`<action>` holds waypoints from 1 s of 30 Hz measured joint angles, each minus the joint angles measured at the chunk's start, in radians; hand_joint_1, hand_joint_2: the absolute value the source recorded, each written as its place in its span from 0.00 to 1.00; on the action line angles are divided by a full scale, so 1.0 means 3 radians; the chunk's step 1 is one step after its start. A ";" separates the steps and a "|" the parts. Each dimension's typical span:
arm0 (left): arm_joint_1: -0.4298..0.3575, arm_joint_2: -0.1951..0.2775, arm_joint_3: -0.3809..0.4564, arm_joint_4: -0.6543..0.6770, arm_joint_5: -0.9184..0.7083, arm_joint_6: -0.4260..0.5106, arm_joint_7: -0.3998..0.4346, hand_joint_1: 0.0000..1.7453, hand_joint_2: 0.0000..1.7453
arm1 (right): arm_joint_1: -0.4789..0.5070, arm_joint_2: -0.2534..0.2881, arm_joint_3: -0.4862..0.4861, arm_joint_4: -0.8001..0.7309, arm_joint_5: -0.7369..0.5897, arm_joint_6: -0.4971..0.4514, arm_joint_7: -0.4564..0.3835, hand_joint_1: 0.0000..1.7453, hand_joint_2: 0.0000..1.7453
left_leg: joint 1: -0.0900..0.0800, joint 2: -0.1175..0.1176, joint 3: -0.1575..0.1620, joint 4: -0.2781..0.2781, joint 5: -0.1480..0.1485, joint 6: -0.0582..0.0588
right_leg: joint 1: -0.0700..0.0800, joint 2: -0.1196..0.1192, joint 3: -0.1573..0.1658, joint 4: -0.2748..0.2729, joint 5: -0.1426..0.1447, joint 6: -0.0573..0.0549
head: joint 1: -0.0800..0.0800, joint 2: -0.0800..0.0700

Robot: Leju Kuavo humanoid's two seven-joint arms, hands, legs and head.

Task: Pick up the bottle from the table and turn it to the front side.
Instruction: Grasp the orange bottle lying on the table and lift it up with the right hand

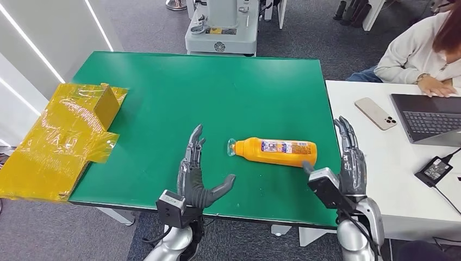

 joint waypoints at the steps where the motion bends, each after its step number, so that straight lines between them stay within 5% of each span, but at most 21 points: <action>1: -0.0023 0.0000 -0.0016 0.0031 0.0007 -0.0016 -0.0002 0.00 1.00 | -0.0132 -0.0065 0.0011 0.0129 0.0043 0.0049 0.0027 0.00 1.00 | 0.0000 0.0000 0.0000 0.0001 0.0001 0.0001 | 0.0000 0.0000 0.0000 0.0000 0.0001 0.0000 | 0.0000 0.0000; 10: -0.0187 0.0005 -0.0104 0.0274 0.0040 -0.0123 -0.0002 0.00 1.00 | -0.1127 -0.0473 0.0293 0.1285 0.0352 0.0550 0.0183 0.00 1.00 | 0.0000 -0.0001 -0.0002 0.0003 0.0005 0.0005 | 0.0000 0.0001 0.0000 0.0001 0.0004 0.0000 | 0.0000 0.0000; 17: -0.0441 -0.0024 -0.0216 0.0584 0.0035 -0.0206 0.0027 0.00 1.00 | -0.1892 -0.0493 0.0859 0.2366 0.0557 0.0776 0.0426 0.00 1.00 | 0.0001 -0.0006 -0.0002 0.0002 0.0010 0.0000 | 0.0000 -0.0003 -0.0001 0.0003 0.0006 0.0000 | 0.0000 0.0000; 30: -0.0653 -0.0037 -0.0299 0.0839 0.0074 -0.0219 0.0136 0.00 1.00 | -0.2147 -0.0473 0.1263 0.2978 0.0443 0.0939 0.0447 0.00 1.00 | 0.0000 -0.0010 -0.0004 0.0003 0.0009 0.0000 | 0.0000 -0.0007 -0.0001 0.0002 0.0005 0.0001 | 0.0000 0.0000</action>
